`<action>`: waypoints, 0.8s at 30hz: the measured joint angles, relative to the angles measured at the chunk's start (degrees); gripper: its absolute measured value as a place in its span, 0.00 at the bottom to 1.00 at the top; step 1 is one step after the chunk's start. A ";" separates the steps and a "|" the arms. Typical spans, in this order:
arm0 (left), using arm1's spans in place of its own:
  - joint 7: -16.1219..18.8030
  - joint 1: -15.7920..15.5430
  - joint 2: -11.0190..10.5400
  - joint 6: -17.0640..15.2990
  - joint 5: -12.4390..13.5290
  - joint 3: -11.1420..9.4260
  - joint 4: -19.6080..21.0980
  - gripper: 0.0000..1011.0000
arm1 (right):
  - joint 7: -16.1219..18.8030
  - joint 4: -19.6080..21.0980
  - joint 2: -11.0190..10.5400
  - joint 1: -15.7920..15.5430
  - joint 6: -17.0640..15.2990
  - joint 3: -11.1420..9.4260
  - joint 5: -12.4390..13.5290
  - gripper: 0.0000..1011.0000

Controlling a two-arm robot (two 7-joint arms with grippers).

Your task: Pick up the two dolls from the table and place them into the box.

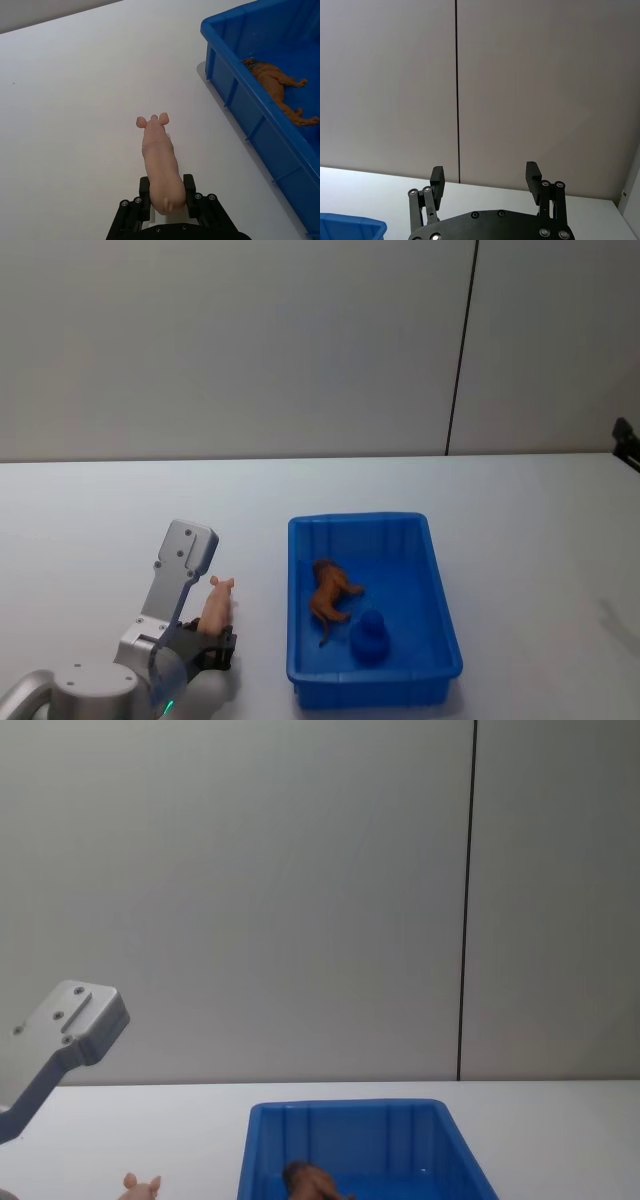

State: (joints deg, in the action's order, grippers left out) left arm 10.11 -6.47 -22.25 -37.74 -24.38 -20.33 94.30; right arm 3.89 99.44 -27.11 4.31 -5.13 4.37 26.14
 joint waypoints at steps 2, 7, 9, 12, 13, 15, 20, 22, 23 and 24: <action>-0.06 -0.01 0.01 0.00 0.05 0.00 -0.01 0.39 | 0.00 0.00 0.00 0.00 0.00 0.00 0.00 0.99; -0.37 0.02 -0.01 0.56 0.11 0.07 0.00 0.39 | 0.00 0.00 0.00 0.00 0.00 0.00 0.00 0.99; -0.51 0.11 -0.10 1.31 0.12 0.22 0.13 0.39 | 0.00 0.00 0.00 0.00 0.00 0.00 0.00 0.99; -0.71 0.27 -0.29 2.44 0.11 0.48 0.56 0.39 | 0.00 0.00 0.00 0.00 0.00 0.00 0.00 0.99; -0.79 0.30 -0.36 2.85 0.12 0.54 0.68 0.39 | 0.00 0.00 0.00 0.00 0.00 0.00 0.00 0.99; -1.02 0.39 -0.55 3.81 0.15 0.77 1.11 0.39 | 0.00 0.00 0.00 0.00 0.00 0.00 0.00 0.99; -1.88 0.51 -1.06 5.99 0.31 1.32 2.28 0.39 | 0.00 0.00 0.00 0.00 0.00 0.00 0.00 0.99; -2.52 0.51 -1.33 7.15 0.40 1.60 2.92 0.39 | 0.00 0.00 0.00 0.00 0.00 0.00 0.00 0.99; -2.78 0.50 -1.43 7.37 0.42 1.69 3.16 0.39 | 0.00 0.00 0.00 0.00 0.00 0.00 0.00 0.99; -3.49 0.45 -1.64 8.17 0.45 1.89 3.67 0.39 | 0.00 0.00 0.00 0.00 0.00 0.00 0.00 0.99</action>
State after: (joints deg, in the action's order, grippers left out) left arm 6.61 -6.02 -23.90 -29.57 -23.94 -18.44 97.97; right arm 3.89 99.44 -27.11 4.31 -5.14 4.36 26.14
